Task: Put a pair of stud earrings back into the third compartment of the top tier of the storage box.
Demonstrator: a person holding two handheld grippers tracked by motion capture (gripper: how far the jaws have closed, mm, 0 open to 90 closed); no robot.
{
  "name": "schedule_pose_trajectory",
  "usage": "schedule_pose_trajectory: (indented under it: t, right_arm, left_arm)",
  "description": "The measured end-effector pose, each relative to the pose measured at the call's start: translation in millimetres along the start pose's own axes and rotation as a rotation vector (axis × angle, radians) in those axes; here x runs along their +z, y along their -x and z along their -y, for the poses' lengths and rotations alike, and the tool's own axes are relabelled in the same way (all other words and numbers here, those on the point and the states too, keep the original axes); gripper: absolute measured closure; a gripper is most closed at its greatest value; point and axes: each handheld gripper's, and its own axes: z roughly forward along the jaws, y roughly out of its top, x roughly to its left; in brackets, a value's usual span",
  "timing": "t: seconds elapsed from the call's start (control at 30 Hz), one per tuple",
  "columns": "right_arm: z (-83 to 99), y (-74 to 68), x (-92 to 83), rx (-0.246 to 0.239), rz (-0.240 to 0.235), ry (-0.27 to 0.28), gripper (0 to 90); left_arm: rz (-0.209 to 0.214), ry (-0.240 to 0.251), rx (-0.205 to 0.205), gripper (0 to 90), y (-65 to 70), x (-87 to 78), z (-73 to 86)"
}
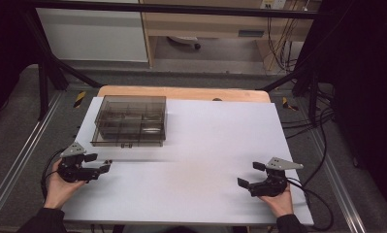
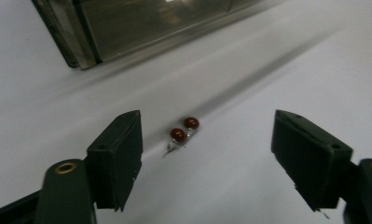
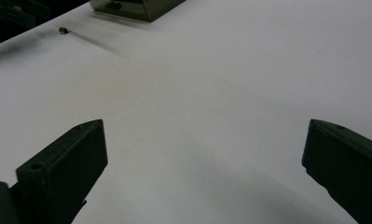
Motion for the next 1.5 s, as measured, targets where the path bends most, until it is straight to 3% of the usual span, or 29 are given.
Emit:
schedule_pose_trajectory:
  t: [0.17, 0.5, 0.83, 1.5]
  right_arm:
    - [0.0, 0.0, 0.1, 0.0, 0.0, -0.001, 0.7]
    - [0.0, 0.1, 0.1, -0.001, 0.001, -0.001, 0.8]
    - [-0.1, 0.2, 0.0, -0.003, 0.002, -0.001, 0.8]
    - [-0.2, 0.3, -0.2, -0.002, 0.002, 0.001, 0.8]
  left_arm:
    - [-0.036, -0.009, -0.013, 36.7, -4.9, 3.3, 0.3]
    - [-0.061, -0.05, -0.017, 49.7, -10.5, 14.6, 0.9]
    - [-0.054, -0.064, -0.009, 64.1, -10.4, 20.2, 0.3]
    - [-0.057, -0.079, 0.012, 76.5, -8.4, 25.3, 0.5]
